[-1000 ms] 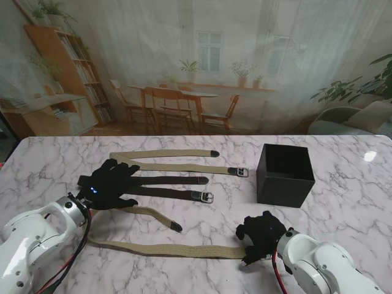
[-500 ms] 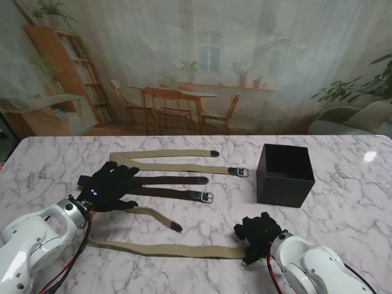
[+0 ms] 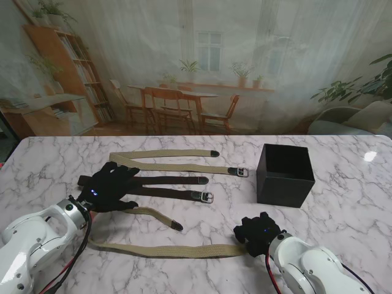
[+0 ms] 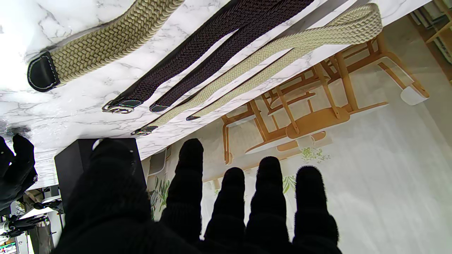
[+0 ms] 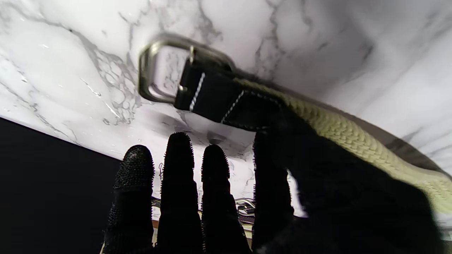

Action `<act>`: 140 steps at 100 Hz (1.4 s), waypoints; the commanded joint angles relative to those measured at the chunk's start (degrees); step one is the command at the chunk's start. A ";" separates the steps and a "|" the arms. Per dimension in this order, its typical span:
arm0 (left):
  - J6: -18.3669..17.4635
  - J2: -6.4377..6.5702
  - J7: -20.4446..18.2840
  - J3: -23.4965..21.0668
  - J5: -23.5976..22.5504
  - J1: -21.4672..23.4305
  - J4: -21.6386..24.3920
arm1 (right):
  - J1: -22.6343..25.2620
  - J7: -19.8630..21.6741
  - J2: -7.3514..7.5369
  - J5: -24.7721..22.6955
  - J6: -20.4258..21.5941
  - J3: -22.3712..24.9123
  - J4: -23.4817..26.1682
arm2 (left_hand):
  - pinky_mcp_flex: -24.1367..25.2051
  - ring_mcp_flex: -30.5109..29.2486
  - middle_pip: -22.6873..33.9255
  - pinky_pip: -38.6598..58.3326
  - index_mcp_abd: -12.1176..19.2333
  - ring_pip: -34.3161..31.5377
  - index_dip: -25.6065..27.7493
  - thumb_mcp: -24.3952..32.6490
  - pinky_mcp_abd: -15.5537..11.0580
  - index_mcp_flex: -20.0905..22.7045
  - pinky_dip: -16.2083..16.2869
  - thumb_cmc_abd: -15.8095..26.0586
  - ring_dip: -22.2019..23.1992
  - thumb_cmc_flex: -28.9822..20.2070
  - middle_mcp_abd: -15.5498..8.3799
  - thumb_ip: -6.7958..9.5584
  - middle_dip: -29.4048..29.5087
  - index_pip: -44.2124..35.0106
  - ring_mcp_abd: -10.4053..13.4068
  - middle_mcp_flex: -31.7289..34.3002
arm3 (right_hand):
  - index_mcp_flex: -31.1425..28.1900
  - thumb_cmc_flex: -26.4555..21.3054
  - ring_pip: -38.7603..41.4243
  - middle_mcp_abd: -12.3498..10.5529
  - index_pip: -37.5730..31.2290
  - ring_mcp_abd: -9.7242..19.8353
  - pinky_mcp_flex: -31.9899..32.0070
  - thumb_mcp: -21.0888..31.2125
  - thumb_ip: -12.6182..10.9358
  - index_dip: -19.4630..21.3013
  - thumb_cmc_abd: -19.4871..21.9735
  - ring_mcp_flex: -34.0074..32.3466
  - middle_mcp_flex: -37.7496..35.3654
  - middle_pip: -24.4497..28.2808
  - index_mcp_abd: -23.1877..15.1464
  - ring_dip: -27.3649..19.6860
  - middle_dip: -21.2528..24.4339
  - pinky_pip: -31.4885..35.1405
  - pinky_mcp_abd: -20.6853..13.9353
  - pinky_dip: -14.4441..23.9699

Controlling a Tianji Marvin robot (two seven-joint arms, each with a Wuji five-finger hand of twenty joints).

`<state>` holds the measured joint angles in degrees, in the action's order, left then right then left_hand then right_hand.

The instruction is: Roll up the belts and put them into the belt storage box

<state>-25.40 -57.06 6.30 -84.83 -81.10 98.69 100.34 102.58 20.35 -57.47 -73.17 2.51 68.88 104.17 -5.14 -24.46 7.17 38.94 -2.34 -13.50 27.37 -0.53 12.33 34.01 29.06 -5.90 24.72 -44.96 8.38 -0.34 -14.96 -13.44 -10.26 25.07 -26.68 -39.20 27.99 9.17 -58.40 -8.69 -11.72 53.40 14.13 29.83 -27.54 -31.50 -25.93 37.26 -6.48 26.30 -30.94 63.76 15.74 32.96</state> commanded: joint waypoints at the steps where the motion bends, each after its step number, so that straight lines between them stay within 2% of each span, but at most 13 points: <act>1: 0.10 -0.13 -0.71 0.21 0.19 0.16 -0.15 | 0.99 -0.07 -0.10 0.44 -0.20 -0.06 -0.78 | 1.00 0.02 -1.16 -1.99 -0.35 1.74 0.63 -0.82 2.38 1.11 0.89 2.16 0.22 -0.90 0.91 -0.44 -0.05 -0.14 -1.00 0.33 | -3.99 -3.68 1.33 0.10 4.17 1.80 0.04 -0.43 0.19 -5.32 4.38 -1.63 -1.61 -1.06 -2.41 -0.04 0.56 -0.22 1.66 -0.70; 11: 0.08 -0.13 -0.73 0.28 0.26 0.10 -0.21 | 1.19 -1.28 -0.16 0.77 0.19 0.17 -0.90 | 0.92 -0.03 -1.13 -1.99 -0.22 1.72 0.64 -0.87 2.34 1.20 0.92 2.25 0.24 -0.81 0.75 -0.46 -0.06 -0.18 -0.88 0.38 | -7.88 -4.31 1.69 -0.51 6.94 1.90 0.01 -4.94 -0.22 -9.20 8.73 -1.65 -2.43 -1.51 -1.63 0.04 1.51 0.32 1.13 -0.50; 19: 0.07 -0.13 -0.83 0.31 0.29 0.10 -0.23 | 1.49 -2.48 -0.20 1.12 1.08 0.65 -1.02 | 0.97 -0.06 -1.12 -2.03 -0.34 1.71 0.65 -0.86 2.41 1.23 0.93 2.30 0.25 -0.81 0.88 -0.46 -0.07 -0.20 -1.00 0.39 | -6.15 2.39 1.96 -0.09 10.44 1.93 0.30 -8.76 -1.00 -10.71 10.90 -0.40 -1.11 -1.54 -0.34 0.09 1.98 0.88 0.26 -0.27; 24: 0.10 -0.13 -0.90 0.29 0.29 0.12 -0.21 | 1.90 -3.63 -0.24 1.01 1.93 1.21 -1.00 | 0.98 0.00 -1.14 -2.03 -0.35 1.74 0.64 -0.81 2.41 1.16 0.95 2.46 0.24 -0.83 0.90 -0.44 -0.06 -0.17 -0.92 0.36 | -5.87 9.59 2.20 0.08 15.88 2.01 0.45 -9.14 -3.01 -7.30 11.58 0.15 -0.43 -1.30 -0.73 -0.02 2.34 1.10 0.14 -0.30; 28: 0.11 -0.13 -0.91 0.28 0.32 0.15 -0.22 | 2.40 -4.90 -0.31 0.86 2.54 1.77 -0.89 | 0.98 -0.06 -1.13 -2.04 -0.29 1.72 0.64 -0.86 2.38 1.15 0.96 2.53 0.25 -0.73 0.89 -0.47 -0.07 -0.16 -0.95 0.39 | -6.21 15.61 2.12 0.27 21.95 1.89 0.80 -8.93 -7.12 -1.54 10.98 0.70 0.13 -1.46 -0.30 -0.11 2.65 1.02 0.15 -0.47; 32: 0.13 -0.14 -0.91 0.28 0.36 0.17 -0.22 | 2.94 -6.41 -0.38 0.65 3.27 2.35 -0.81 | 1.00 0.02 -1.15 -2.05 -0.42 1.75 0.64 -0.83 2.36 1.15 0.97 2.63 0.24 -0.75 0.92 -0.46 -0.06 -0.16 -0.96 0.34 | -5.40 17.59 1.94 0.35 23.68 1.81 0.96 -9.35 -8.01 -0.21 9.52 0.92 0.43 -1.84 -0.17 -0.21 2.91 0.75 0.28 -0.63; 55: 0.12 -0.11 -0.93 0.31 0.25 0.24 -0.27 | 6.97 -7.52 -0.47 -3.17 5.39 5.98 2.34 | 0.99 -0.03 -1.12 -2.09 -0.34 1.73 0.66 -0.90 2.41 1.24 1.02 2.80 0.28 -0.75 0.89 -0.49 -0.10 -0.20 -0.98 0.47 | 3.10 23.97 -2.21 0.98 32.78 1.41 2.03 -9.77 -8.05 -4.09 -0.39 1.48 2.37 -7.76 5.08 -2.52 7.37 -1.89 1.27 -2.29; 81: 0.34 -0.12 -1.27 0.09 0.14 0.69 -0.05 | 9.68 -8.91 -0.46 -8.05 4.42 7.41 3.09 | 1.04 -0.03 -1.11 -2.13 -0.34 1.73 0.66 -0.86 2.51 1.23 1.06 2.80 0.29 -0.80 0.81 -0.48 -0.11 -0.20 -1.02 0.51 | 8.48 20.00 -5.69 1.11 37.29 1.28 2.19 -19.39 -8.39 -7.04 -6.22 0.87 4.40 -11.08 5.76 -4.33 10.69 -3.06 2.15 -3.12; 95: 0.63 -0.14 -1.64 0.10 0.15 0.90 0.07 | 9.55 -11.00 -0.34 -10.33 2.81 6.81 1.37 | 1.09 -0.02 -1.12 -2.17 -0.28 1.75 0.67 -0.86 2.47 1.24 1.07 2.84 0.28 -0.81 0.88 -0.48 -0.12 -0.22 -1.02 0.51 | 8.92 16.45 -6.65 -1.27 37.91 1.27 1.92 -18.50 -9.86 -8.63 -10.27 -0.42 2.88 -12.65 -0.39 -4.65 12.14 -3.70 2.73 -3.55; 105: 0.67 -0.14 -1.83 0.05 0.16 0.98 0.14 | 9.02 -12.04 -0.28 -11.04 1.50 6.01 0.14 | 1.10 0.00 -1.15 -2.20 -0.30 1.76 0.67 -0.85 2.46 1.26 1.07 2.80 0.28 -0.85 0.89 -0.47 -0.10 -0.23 -0.95 0.46 | 9.15 11.26 -7.25 -1.92 36.09 1.30 1.50 -19.79 -10.76 -11.19 -9.20 -0.99 1.99 -13.56 -4.04 -4.65 13.18 -3.83 3.14 -3.80; 109: 0.67 -0.14 -1.84 0.02 0.15 1.00 0.15 | 8.80 -12.19 -0.28 -11.04 1.06 5.71 -0.21 | 1.06 -0.04 -1.14 -2.19 -0.27 1.75 0.67 -0.91 2.45 1.25 1.08 2.75 0.29 -0.77 0.86 -0.49 -0.11 -0.23 -0.97 0.49 | 9.05 9.88 -7.35 -2.12 34.75 1.35 1.51 -17.70 -11.33 -11.75 -8.67 -1.00 2.00 -13.91 -5.44 -4.64 13.50 -3.81 3.15 -3.81; 119: 0.68 -0.15 -1.85 -0.01 0.18 1.02 0.12 | 8.11 -12.86 -0.24 -11.15 0.02 4.79 -1.29 | 1.13 -0.01 -1.17 -2.25 -0.42 1.75 0.67 -0.88 2.48 1.26 1.07 2.78 0.29 -0.80 0.88 -0.47 -0.10 -0.22 -0.93 0.42 | 7.32 12.85 -7.32 -2.36 29.49 1.47 1.30 0.67 -9.33 -15.10 -8.82 -1.00 2.09 -13.97 -8.72 -4.56 14.16 -3.79 3.18 -3.89; 140: 0.82 -0.15 -1.92 0.08 0.24 1.03 0.01 | 6.62 -14.22 -0.24 -10.31 -2.48 2.72 -3.60 | 1.16 0.03 -1.18 -2.29 -0.31 1.76 0.67 -0.90 2.46 1.23 1.08 2.76 0.29 -0.74 0.88 -0.48 -0.10 -0.22 -0.91 0.36 | -1.34 9.40 -6.24 -1.09 23.69 2.12 1.30 1.55 -7.90 -15.38 3.48 -0.89 1.47 -12.73 -12.60 -4.46 14.55 -3.60 3.61 -4.01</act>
<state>-24.84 -57.10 5.29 -84.90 -80.93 99.59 100.27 109.00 5.33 -57.64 -83.73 0.34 72.11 102.54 -5.10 -24.46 7.16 38.26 -2.34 -13.27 27.38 -0.62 12.38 34.01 29.12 -5.18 24.72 -44.96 8.38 -0.34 -14.96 -13.44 -10.28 25.07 -19.63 -27.19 22.95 7.06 -29.09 -6.98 -10.63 54.09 5.14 13.76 -27.41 -32.12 -23.89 24.35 -13.87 22.45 -16.81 60.44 17.03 29.47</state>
